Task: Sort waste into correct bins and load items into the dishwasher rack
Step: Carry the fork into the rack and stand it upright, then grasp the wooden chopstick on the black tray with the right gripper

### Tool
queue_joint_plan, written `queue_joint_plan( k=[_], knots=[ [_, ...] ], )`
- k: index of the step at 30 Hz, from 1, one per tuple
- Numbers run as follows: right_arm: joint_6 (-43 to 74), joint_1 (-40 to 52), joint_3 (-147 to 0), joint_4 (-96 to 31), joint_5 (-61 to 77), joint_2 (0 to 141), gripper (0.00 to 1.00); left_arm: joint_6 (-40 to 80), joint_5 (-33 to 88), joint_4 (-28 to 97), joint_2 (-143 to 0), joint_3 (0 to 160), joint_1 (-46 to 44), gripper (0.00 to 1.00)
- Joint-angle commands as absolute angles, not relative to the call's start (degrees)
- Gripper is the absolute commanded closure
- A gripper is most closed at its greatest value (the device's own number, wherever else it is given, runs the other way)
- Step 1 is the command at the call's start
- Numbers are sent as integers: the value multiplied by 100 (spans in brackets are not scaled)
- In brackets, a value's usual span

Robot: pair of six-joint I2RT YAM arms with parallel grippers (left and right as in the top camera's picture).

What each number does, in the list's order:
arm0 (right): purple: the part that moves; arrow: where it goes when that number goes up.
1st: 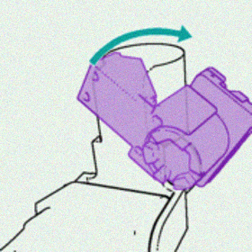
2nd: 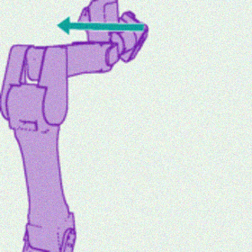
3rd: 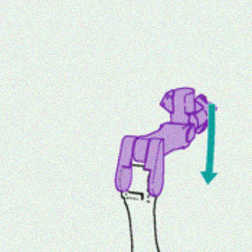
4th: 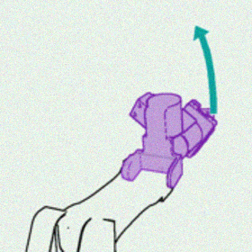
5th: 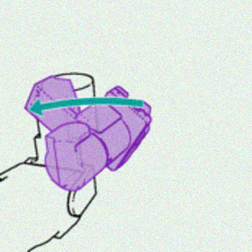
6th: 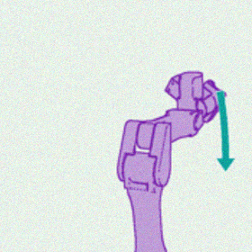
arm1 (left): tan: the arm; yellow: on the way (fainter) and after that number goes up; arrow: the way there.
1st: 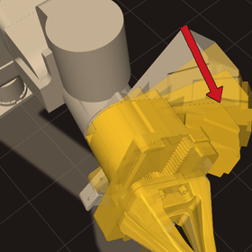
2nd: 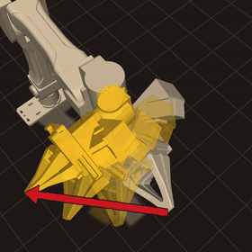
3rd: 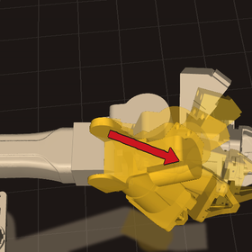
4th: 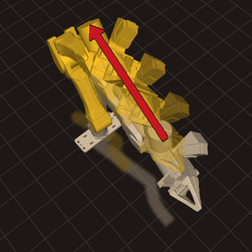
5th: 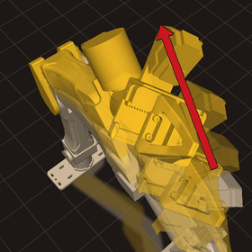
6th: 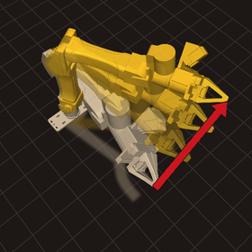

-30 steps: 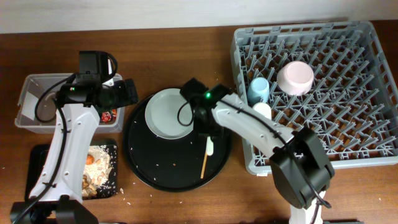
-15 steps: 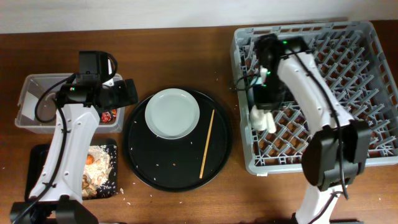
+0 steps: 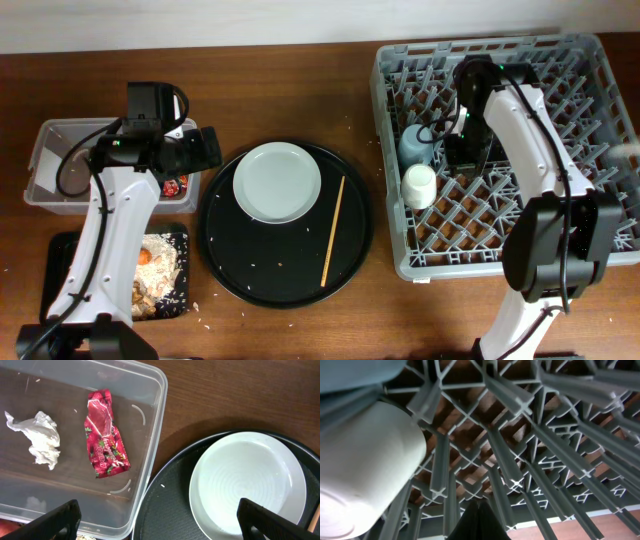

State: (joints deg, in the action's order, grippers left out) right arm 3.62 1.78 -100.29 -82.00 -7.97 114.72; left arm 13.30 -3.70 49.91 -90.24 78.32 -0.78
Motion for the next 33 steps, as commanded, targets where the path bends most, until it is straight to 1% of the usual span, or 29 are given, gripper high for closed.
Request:
queue_joint_plan(
  k=[1,2,3,5,7,8,10,11,12,13,14,15,16,18,19,20,21,23,25,26,28,29,31,33],
  knots=[
    [318,148,-9865,-8073,-976,11395,95,1369,-434,4980,-9011,7859,-84,1],
    [320,148,-9856,-8058,-972,11395,89,1369,-432,4980,-9011,7859,-84,1],
    [322,148,-9856,-8051,-967,11395,86,1369,-434,4980,-9011,7859,-84,1],
    [322,148,-9953,-8171,-965,11393,86,1369,-434,4980,-9011,7859,-84,1],
    [340,148,-10584,-8659,-808,11393,86,1369,-432,4980,-9011,7859,-84,1],
    [340,150,-11351,-9115,-473,11393,85,1369,-432,4980,-9011,7859,-84,1],
    [338,161,-12119,-9581,235,11393,82,1369,-434,4980,-9011,7859,-84,1],
    [340,228,-12532,-9734,1044,11380,81,1369,-432,4980,-9011,7859,-84,1],
    [340,276,-12591,-9734,1365,11358,80,1369,-434,4980,-9011,7859,-84,1],
    [342,567,-12602,-9734,1949,11349,79,1369,-432,4980,-9011,7859,-84,1],
    [344,845,-12602,-9734,1951,11351,79,1369,-432,4980,-9011,7859,-84,1],
    [587,1356,-12599,-9688,1922,11351,78,1369,-432,4980,-9011,7859,-84,1],
    [880,1551,-12595,-9649,1839,11358,78,1369,-432,4980,-9011,7859,-84,1],
    [1828,2416,-12527,-9459,1229,11362,70,1369,-434,4980,-9011,7859,-84,1],
    [2073,2611,-12460,-9395,1007,11362,53,1369,-432,4980,-9011,7859,-84,1],
    [2571,2875,-12287,-9297,652,11365,42,1369,-434,4980,-9011,7859,-84,1],
    [3050,3138,-11985,-9065,451,11367,42,1369,-434,4980,-9011,7859,-84,1],
    [3500,3461,-11284,-8388,377,11367,42,1369,-434,4980,-9011,7859,-84,1],
    [3872,3741,-9920,-7168,377,11367,44,1369,-434,4980,-9011,7859,-84,1],
    [4003,3750,-9476,-6744,377,11369,44,1369,-434,4980,-9011,7859,-84,1],
    [4259,3743,-8370,-5577,377,11371,49,1369,-434,4980,-9011,7859,-84,1],
    [4453,3745,-7964,-5151,375,11371,49,1369,-434,4980,-9011,7859,-84,1],
    [4617,3745,-7422,-4425,379,11373,52,1369,-434,4980,-9011,7859,-84,1],
    [4746,3750,-7142,-3968,355,11373,58,1369,-434,4980,-9011,7859,-84,1]
  ],
)
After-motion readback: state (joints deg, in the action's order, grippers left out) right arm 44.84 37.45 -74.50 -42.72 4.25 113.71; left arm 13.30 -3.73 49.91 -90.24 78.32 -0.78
